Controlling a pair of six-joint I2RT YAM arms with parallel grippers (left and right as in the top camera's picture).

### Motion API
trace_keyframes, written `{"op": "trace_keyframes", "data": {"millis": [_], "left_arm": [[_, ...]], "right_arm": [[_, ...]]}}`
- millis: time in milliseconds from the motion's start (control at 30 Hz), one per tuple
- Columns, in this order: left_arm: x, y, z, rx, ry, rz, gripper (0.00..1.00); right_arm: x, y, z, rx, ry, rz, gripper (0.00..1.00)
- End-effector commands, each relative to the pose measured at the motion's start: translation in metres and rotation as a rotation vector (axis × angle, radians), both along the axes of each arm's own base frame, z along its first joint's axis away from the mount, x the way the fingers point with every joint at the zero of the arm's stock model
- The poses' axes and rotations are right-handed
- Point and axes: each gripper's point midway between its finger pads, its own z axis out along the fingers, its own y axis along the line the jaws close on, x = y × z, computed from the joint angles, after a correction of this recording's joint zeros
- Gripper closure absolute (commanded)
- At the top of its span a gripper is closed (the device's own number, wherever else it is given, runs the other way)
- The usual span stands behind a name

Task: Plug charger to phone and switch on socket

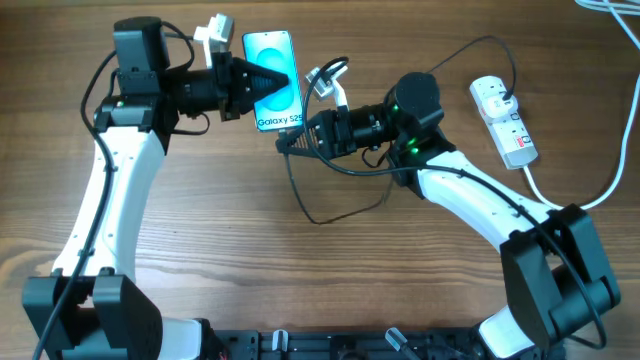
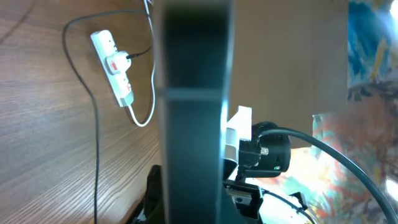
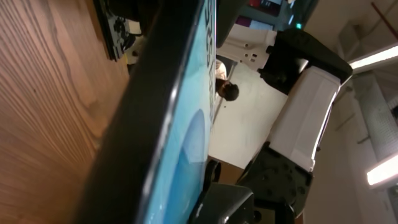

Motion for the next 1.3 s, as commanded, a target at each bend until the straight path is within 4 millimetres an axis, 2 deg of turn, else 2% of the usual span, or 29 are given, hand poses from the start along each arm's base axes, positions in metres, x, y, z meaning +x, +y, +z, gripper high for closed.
{"op": "trace_keyframes", "data": {"millis": [0,267,500,533,567,600,667,833,900,967,1000,1067,1167,1267], "left_arm": [[-0.008,-0.001,0.008,-0.011,-0.038,-0.025,0.96],[-0.015,-0.003,0.007,-0.024,-0.032,-0.054,0.96],[-0.023,-0.005,0.006,-0.028,-0.098,-0.098,0.96],[-0.023,-0.005,0.006,-0.028,-0.098,-0.098,0.96],[-0.023,-0.004,0.007,-0.028,-0.103,-0.096,0.96],[-0.021,-0.002,0.007,-0.026,-0.108,-0.09,0.96],[-0.019,-0.001,0.005,-0.015,-0.113,-0.077,0.96],[-0.019,-0.003,0.005,-0.014,-0.111,-0.08,0.96],[-0.022,-0.007,0.005,-0.015,-0.107,-0.093,0.96],[-0.024,-0.015,0.003,-0.006,-0.103,-0.105,0.96],[-0.024,-0.017,0.001,0.006,-0.101,-0.101,0.96],[-0.026,-0.022,0.0,0.013,-0.1,-0.11,0.96],[-0.024,-0.028,-0.005,0.043,-0.1,-0.099,0.96],[-0.018,-0.025,-0.009,0.068,-0.105,-0.069,0.96]], "right_arm": [[0.014,0.004,0.009,0.028,-0.022,-0.097,0.96],[0.021,0.004,0.011,0.039,-0.025,-0.136,0.95],[0.025,0.005,0.012,0.033,0.027,-0.154,0.95],[0.026,0.004,0.012,0.034,0.028,-0.159,0.66],[0.024,0.004,0.012,0.034,0.018,-0.151,0.24],[0.021,0.004,0.011,0.036,-0.015,-0.135,0.1],[0.014,0.003,0.008,0.037,-0.08,-0.097,0.01],[0.025,-0.006,0.007,0.042,-0.125,-0.13,0.03],[0.035,-0.014,0.008,0.041,-0.123,-0.166,0.16],[0.039,-0.016,0.008,0.041,-0.123,-0.18,0.44],[0.038,-0.016,0.008,0.041,-0.122,-0.176,0.52],[0.036,-0.016,0.007,0.038,-0.116,-0.164,0.53],[0.027,-0.017,0.012,0.043,-0.093,-0.115,0.67],[0.017,-0.019,0.013,0.039,-0.089,-0.059,0.71]]}}
